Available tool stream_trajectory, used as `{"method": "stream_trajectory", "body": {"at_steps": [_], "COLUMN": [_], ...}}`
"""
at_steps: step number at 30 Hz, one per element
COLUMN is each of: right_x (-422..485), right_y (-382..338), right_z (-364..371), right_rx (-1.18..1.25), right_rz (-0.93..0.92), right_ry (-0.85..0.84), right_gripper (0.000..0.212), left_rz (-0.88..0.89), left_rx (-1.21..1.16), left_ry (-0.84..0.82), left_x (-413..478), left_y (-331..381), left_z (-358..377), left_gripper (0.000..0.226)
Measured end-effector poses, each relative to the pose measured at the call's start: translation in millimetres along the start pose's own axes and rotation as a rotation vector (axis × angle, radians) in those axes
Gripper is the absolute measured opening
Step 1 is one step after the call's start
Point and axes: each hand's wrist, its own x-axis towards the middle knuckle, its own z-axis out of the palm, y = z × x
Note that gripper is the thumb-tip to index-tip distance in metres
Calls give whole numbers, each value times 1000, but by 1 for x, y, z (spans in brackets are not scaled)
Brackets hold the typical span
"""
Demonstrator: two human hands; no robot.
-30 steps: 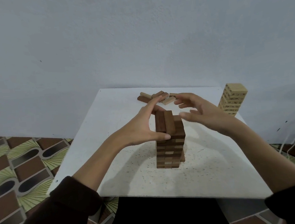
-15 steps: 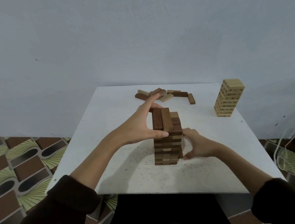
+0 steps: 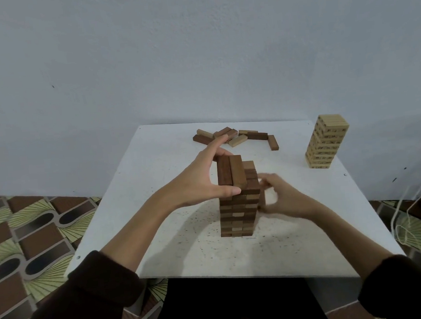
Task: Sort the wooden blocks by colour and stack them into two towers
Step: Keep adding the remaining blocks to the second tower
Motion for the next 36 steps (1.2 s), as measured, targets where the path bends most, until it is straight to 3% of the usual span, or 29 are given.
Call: {"method": "stream_trajectory", "body": {"at_steps": [4,7,11,19,36], "right_x": [-6,-16,-27,-31,-27], "right_y": [-41,-73,-97,-100,-96], "right_z": [-46,-67,-69,-60,-49], "right_rx": [348,442,257,67,36], "right_rz": [-59,-191,-263,-242,-253], "right_ry": [193,189,61,43,14], "right_gripper": [77,74,80,83,85], "left_rz": [-3,9,20,27,30], "left_rx": [-7,-2,-2,5,-4], "left_ry": [2,14,38,44,41], "left_x": [-1,-1,-2,-3,-3], "left_y": [1,3,4,6,1], "left_z": [0,0,0,0,3], "left_gripper": [94,89,86,85,85]}}
